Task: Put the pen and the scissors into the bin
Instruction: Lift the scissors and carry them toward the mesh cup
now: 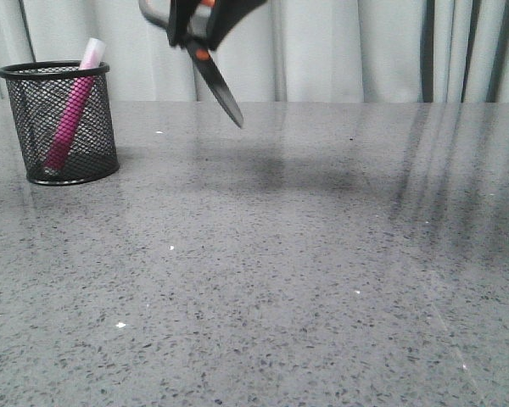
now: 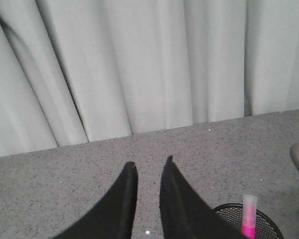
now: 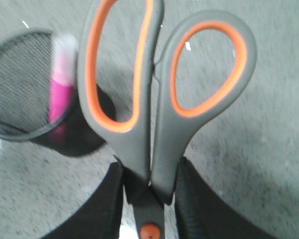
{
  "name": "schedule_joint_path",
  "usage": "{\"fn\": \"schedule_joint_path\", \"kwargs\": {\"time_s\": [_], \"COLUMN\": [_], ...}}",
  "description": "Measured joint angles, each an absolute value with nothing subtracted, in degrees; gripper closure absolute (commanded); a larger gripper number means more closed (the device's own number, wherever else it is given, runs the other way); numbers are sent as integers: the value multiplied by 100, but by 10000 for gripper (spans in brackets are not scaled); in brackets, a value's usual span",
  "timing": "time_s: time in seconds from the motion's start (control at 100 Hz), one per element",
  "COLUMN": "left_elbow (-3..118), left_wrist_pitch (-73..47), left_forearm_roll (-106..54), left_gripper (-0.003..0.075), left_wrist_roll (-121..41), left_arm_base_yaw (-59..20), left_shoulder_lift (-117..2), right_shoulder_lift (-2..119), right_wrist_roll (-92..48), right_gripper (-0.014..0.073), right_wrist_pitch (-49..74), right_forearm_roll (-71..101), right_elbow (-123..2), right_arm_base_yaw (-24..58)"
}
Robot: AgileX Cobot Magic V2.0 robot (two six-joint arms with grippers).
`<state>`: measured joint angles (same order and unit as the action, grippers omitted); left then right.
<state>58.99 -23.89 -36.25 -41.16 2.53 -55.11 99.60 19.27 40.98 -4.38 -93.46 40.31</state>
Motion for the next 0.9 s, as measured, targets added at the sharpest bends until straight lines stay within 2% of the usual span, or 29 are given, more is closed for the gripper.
{"fn": "schedule_joint_path", "kwargs": {"time_s": [0.21, 0.45, 0.9], "left_elbow": [5899, 5899, 5899], "left_wrist_pitch": [-2389, -2389, -2377], "left_forearm_roll": [-3597, -3584, -3584], "left_gripper": [625, 625, 625], "left_wrist_roll": [-4116, -4116, -4116], "left_arm_base_yaw": [253, 253, 253], "left_shoulder_lift": [-5511, -5511, -5511], "right_shoulder_lift": [9552, 9537, 10509], "right_wrist_roll": [1927, 1927, 1927], "right_gripper": [669, 669, 669], "right_wrist_pitch": [2413, 813, -1564], "right_forearm_roll": [-438, -428, -428], "right_elbow": [-8704, -8539, -8539], "right_arm_base_yaw": [4059, 4140, 4213]}}
